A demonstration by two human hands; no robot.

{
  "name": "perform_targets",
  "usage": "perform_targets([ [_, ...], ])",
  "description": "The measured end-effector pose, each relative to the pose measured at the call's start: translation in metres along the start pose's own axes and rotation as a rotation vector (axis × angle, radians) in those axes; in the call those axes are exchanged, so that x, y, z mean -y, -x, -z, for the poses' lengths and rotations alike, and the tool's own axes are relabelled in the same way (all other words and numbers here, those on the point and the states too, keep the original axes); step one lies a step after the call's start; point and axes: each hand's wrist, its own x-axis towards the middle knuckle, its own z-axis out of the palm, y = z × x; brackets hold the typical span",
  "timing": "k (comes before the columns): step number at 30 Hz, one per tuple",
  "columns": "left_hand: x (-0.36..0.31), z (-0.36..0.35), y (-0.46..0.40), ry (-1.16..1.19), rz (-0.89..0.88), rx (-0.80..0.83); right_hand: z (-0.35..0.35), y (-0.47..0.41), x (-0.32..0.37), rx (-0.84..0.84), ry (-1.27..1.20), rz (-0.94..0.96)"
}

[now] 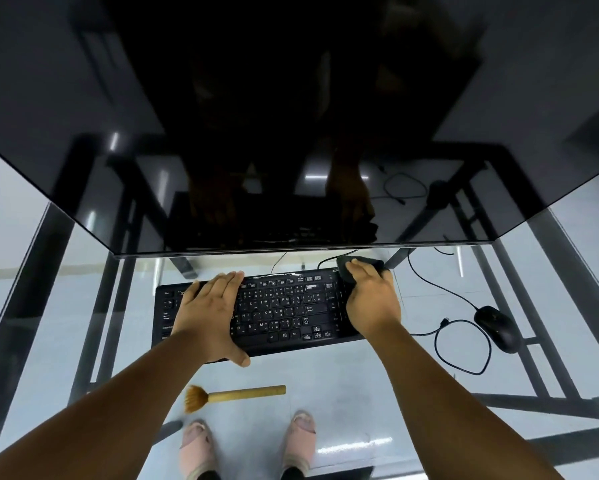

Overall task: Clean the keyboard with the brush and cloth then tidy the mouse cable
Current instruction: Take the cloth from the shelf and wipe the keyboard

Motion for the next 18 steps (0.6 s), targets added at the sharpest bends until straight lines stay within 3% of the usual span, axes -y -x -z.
perform_targets([
  [5, 0.001, -0.001, 0.0, -0.011, -0.003, 0.006, 0.006, -0.017, 0.016, 0.13, 0.004, 0.012],
  [11, -0.001, 0.0, 0.003, -0.043, -0.042, 0.02, 0.012, -0.008, 0.004, 0.151, 0.037, 0.016],
  [18, 0.002, -0.001, 0.006, -0.073, -0.065, 0.057, -0.011, 0.03, 0.004, -0.07, -0.06, 0.081],
])
